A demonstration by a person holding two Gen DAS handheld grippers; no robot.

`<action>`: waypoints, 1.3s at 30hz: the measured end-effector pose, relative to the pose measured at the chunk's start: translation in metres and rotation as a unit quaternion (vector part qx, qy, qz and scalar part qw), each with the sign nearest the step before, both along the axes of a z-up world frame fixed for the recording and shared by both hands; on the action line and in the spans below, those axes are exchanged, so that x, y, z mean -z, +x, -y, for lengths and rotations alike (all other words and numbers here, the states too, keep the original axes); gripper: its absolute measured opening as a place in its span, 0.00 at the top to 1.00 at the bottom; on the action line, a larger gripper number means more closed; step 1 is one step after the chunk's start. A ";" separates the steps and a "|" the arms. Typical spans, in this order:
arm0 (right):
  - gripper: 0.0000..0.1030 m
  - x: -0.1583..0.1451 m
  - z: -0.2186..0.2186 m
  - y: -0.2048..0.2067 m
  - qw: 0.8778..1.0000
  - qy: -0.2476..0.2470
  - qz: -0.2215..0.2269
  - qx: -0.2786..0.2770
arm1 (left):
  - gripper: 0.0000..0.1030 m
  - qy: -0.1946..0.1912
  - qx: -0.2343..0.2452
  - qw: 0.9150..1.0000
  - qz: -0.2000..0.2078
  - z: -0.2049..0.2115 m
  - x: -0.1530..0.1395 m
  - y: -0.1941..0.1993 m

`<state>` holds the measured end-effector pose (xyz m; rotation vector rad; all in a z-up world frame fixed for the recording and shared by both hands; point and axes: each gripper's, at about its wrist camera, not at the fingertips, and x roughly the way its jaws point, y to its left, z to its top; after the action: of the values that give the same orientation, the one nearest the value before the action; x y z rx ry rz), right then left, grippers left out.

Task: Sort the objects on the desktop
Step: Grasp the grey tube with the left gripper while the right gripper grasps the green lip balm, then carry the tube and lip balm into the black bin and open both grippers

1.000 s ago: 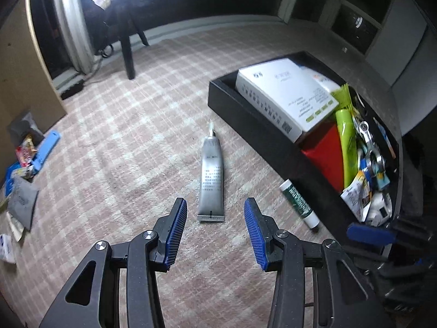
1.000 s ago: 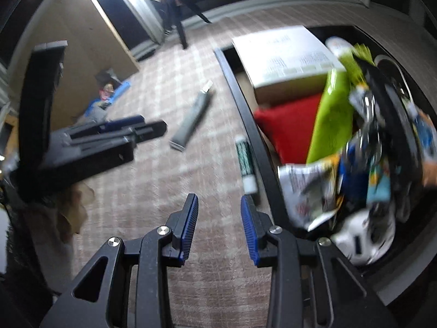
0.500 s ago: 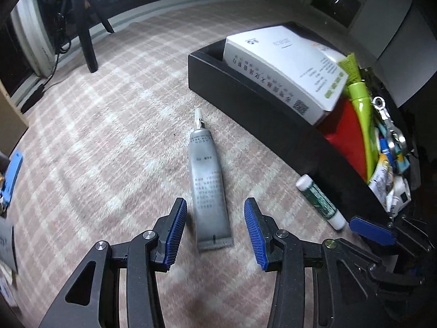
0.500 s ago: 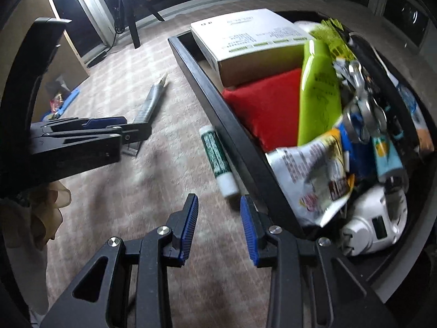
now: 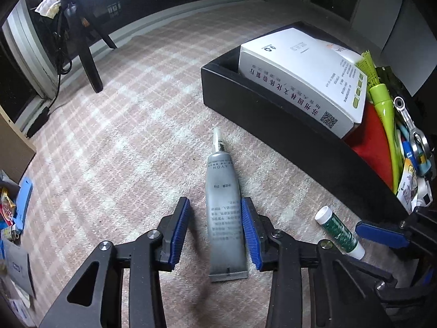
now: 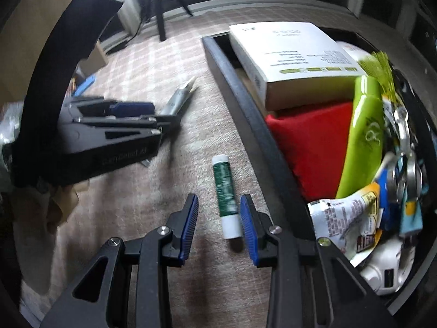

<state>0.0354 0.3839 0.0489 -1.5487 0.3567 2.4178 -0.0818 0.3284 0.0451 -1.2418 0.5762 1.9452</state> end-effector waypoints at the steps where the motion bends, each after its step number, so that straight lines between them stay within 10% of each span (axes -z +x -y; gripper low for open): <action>1: 0.73 0.001 0.001 -0.002 1.000 0.009 0.006 -0.001 | 0.67 0.000 0.001 1.000 -0.001 0.001 0.000 0.001; 9: 0.80 0.007 0.012 -0.018 0.997 0.063 0.031 -0.017 | 0.76 -0.007 0.003 1.000 -0.012 0.012 -0.003 0.002; 26: 0.85 -0.021 -0.012 0.018 0.999 -0.030 -0.033 -0.007 | 0.77 0.022 -0.059 0.998 0.017 0.052 -0.022 0.005; 39: 0.85 -0.077 -0.069 0.035 0.996 -0.010 -0.085 0.009 | 0.77 0.070 -0.029 0.997 -0.010 -0.017 -0.079 0.036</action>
<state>0.0705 0.4527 0.1258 -1.3434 0.4259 2.5462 -0.0453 0.3454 0.1241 -1.1642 0.4095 2.0110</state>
